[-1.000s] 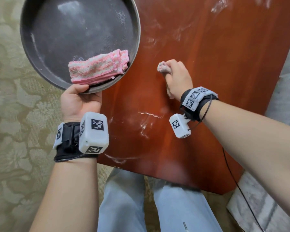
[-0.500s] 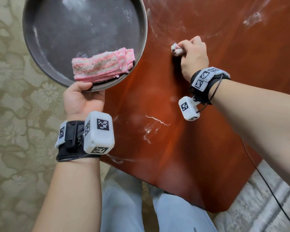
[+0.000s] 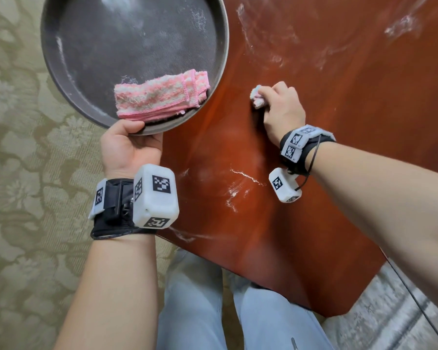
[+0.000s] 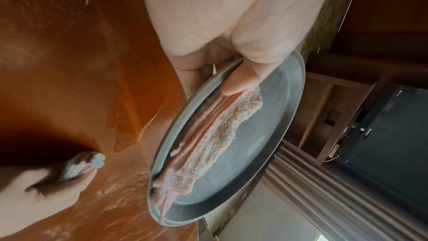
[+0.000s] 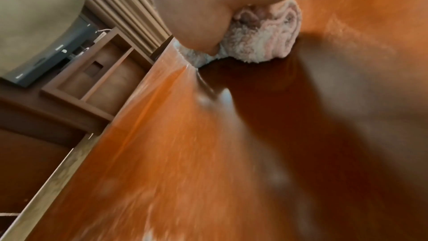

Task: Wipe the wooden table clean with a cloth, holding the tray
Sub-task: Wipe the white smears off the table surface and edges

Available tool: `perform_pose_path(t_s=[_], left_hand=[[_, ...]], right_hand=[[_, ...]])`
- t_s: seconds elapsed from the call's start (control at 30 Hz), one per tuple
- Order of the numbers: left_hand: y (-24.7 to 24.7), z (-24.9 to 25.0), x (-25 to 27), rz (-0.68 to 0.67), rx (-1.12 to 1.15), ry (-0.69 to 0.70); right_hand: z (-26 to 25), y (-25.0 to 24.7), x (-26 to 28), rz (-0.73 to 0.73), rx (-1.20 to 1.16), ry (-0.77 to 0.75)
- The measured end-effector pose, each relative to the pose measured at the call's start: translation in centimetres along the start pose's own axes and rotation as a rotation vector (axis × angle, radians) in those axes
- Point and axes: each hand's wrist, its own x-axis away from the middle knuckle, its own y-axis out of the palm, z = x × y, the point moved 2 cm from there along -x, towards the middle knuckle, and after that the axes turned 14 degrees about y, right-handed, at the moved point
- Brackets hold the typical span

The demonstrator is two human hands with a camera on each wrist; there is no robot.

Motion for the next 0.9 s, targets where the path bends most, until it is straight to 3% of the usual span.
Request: perform_pose_path(t_s=[0.6, 0.9], left_hand=[[-5.3, 5.6, 1.4, -0.111, -0.045, -0.067], [-5.1, 5.8, 3.0, -0.156, -0.004, -0.089]], right_hand=[[-2.6, 7.0, 12.7, -0.109, -0.009, -0.064], [-2.6, 5.3, 13.7, -0.189, -0.116, -0.035]])
